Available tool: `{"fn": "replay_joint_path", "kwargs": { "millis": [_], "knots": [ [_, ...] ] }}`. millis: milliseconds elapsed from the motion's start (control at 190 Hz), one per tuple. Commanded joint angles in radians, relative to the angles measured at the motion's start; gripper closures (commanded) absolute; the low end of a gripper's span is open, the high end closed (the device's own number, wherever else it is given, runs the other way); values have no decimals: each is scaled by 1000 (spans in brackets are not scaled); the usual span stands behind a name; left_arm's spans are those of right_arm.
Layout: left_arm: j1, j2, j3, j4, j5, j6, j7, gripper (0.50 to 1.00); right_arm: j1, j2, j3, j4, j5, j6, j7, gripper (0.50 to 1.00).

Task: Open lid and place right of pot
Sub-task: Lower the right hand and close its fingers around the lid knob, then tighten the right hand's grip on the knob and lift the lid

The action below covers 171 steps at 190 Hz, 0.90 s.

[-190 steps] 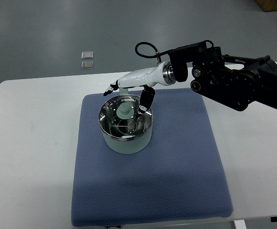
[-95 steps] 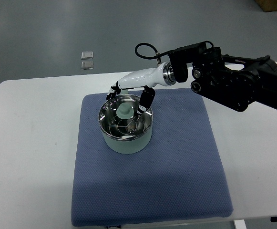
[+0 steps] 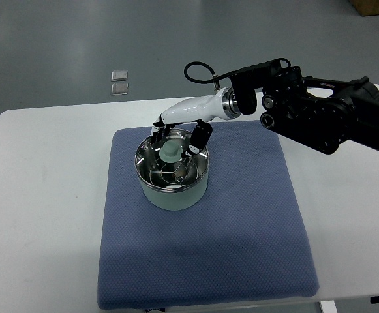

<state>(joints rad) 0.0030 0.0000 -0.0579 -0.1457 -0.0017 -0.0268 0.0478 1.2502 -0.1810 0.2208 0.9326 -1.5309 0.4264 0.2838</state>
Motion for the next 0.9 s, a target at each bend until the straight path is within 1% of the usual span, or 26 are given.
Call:
{"fn": "replay_joint_path", "kwargs": {
  "millis": [0,16,84,153,221,237,301,369,464,511,575,580,612,670,717,801,849,896],
  "knots": [
    [0,0,0,0,0,-1,1,500,0,1,0,0,0,0,0,760],
    [0,0,0,0,0,1,1,500,0,1,0,0,0,0,0,771],
    [0,0,1,0,0,1,1,500,-5,1,-5,0,-2,2,0,779],
    [0,0,1,0,0,-1,0,500,-5,1,-12,0,-8,0,0,809],
    [0,0,0,0,0,1,0,500,-5,1,-14,0,-8,0,0,814],
    [0,0,1,0,0,1,0,500,-5,3,-14,0,-9,0,0,824],
    [0,0,1,0,0,1,1,500,-5,3,-14,0,-9,0,0,824],
    [0,0,1,0,0,1,1,500,-6,3,-14,0,-9,0,0,842],
    [0,0,1,0,0,1,0,500,-5,1,-14,0,-9,0,2,852],
    [0,0,1,0,0,1,0,500,-5,1,-14,0,-9,2,11,881],
    [0,0,1,0,0,-1,0,500,-5,1,-14,0,-9,2,12,883],
    [0,0,1,0,0,1,0,500,-5,1,-14,0,-9,2,21,899],
    [0,0,1,0,0,1,0,500,-5,1,-14,0,-9,2,25,916],
    [-1,0,1,0,0,1,0,500,-5,1,-12,0,-9,2,28,924],
    [0,0,1,0,0,-1,0,500,-5,1,-12,0,-9,3,29,948],
    [0,0,1,0,0,1,0,500,-5,1,-12,0,-9,3,38,959],
    [0,0,1,2,0,1,0,500,-5,1,-12,0,-9,3,43,983],
    [0,0,1,2,0,1,0,500,-5,1,-12,0,-9,3,43,987]
  ]
}}
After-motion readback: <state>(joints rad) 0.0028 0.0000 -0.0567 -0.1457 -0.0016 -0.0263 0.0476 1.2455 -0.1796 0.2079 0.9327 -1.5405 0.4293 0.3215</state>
